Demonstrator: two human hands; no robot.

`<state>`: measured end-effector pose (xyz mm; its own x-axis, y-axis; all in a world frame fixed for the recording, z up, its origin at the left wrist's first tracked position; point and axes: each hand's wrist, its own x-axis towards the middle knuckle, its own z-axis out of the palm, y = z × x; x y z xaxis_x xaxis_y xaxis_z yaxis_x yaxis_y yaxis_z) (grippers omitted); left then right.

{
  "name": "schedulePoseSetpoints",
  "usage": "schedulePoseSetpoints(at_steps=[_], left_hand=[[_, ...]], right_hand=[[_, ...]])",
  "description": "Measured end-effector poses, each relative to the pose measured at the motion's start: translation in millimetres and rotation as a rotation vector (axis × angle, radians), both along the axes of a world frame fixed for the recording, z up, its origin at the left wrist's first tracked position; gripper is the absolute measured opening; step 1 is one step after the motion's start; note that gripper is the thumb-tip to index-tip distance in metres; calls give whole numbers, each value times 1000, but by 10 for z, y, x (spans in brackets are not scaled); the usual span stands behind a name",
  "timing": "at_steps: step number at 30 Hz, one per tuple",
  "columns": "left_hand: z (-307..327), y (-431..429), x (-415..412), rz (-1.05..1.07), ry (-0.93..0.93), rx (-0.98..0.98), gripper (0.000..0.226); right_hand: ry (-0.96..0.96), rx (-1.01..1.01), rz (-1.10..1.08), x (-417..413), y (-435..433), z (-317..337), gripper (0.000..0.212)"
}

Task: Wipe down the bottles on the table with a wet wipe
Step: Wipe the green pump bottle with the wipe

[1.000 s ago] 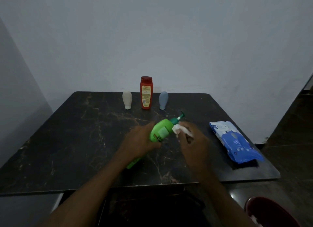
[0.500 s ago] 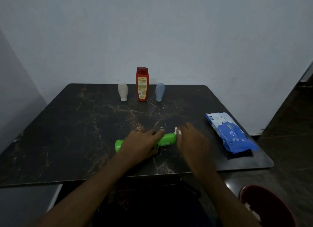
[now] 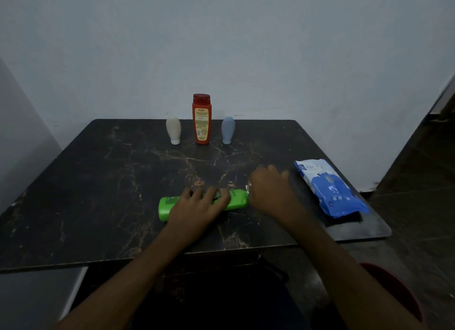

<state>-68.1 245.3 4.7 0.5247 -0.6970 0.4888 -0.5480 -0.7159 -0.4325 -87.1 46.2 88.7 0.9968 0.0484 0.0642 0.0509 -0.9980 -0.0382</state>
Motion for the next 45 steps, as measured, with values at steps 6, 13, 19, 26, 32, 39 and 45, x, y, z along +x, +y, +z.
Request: schedulePoseSetpoints(at_steps=[6,13,19,26,32,39,45], left_hand=[[-64,27,30,-5,-51,-29,38],[-55,18,29,31,-10,-43,44],[-29,31,6,39,0,-68,46],[-15,31,-45,-4,-52,-139,48],[-5,73,-52,30,-33,-241,58],[27,46,-36,81,-7,-284,60],[15,48,-17,142,56,-301,61]], right_hand=[[247,267,-33,208,-126,187,33],[-47,89,13,-172,38,-51,24],[-93,143,49,-270,19,-108,23],[332,299,83,238,-179,383,15],[841,1218,65,423,-536,146,22],[713,2090,-200,-8,-376,-309,27],[330,2263,-203,-325,-49,-496,28]])
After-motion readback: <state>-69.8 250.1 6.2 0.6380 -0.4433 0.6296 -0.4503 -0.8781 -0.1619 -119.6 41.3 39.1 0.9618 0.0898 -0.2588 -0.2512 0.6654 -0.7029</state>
